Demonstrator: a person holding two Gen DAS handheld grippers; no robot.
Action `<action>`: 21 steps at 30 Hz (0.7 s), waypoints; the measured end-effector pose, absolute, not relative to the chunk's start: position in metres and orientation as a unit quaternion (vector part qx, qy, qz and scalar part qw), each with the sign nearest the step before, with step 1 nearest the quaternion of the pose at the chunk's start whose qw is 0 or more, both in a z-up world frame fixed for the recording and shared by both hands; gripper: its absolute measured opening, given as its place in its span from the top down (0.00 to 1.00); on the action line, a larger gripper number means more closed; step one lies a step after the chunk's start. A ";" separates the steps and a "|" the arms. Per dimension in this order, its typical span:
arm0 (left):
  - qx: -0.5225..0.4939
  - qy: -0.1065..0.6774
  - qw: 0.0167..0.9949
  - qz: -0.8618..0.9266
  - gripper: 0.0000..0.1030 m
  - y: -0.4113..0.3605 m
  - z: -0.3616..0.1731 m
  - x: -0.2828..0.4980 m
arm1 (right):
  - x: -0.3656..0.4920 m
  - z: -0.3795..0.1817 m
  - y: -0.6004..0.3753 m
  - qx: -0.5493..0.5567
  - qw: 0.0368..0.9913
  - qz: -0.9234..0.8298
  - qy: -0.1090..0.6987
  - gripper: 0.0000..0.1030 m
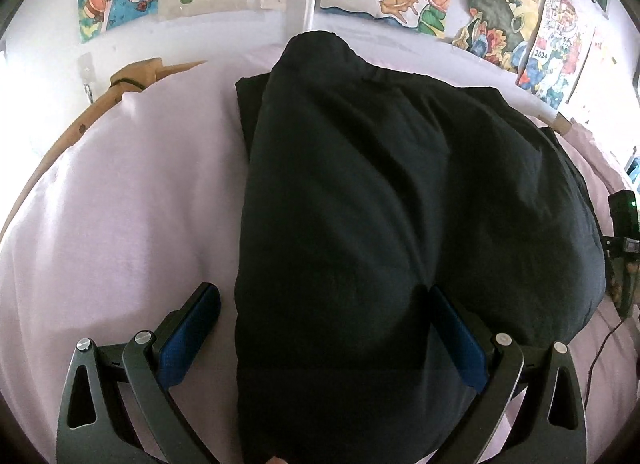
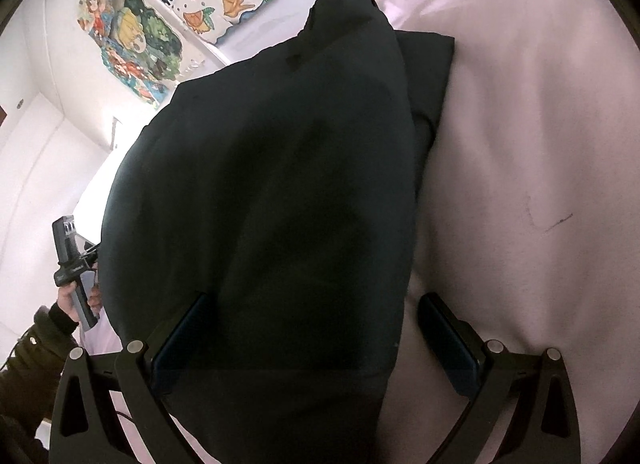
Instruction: Fold large clothes
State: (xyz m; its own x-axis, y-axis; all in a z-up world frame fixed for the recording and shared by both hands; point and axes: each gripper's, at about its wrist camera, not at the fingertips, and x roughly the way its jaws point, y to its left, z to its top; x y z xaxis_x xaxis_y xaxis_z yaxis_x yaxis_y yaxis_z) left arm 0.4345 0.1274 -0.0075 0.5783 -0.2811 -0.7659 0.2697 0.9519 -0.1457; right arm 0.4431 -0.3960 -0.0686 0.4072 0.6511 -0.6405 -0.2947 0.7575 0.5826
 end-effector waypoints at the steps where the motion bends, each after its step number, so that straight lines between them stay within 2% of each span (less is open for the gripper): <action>1: -0.009 0.436 0.886 -0.156 0.01 0.128 -0.006 0.437 | 0.444 -0.069 -0.395 0.195 0.816 0.290 0.461 0.00; 7: -0.064 0.465 0.865 -0.175 0.01 0.146 0.007 0.462 | 0.447 -0.071 -0.400 0.207 0.806 0.298 0.467 0.00; 12: -0.011 0.507 0.835 -0.215 0.01 0.136 0.001 0.482 | 0.451 -0.075 -0.404 0.217 0.799 0.301 0.473 0.00; 21: -0.067 0.529 0.809 -0.247 0.01 0.136 -0.014 0.499 | 0.451 -0.084 -0.397 0.238 0.782 0.328 0.474 0.00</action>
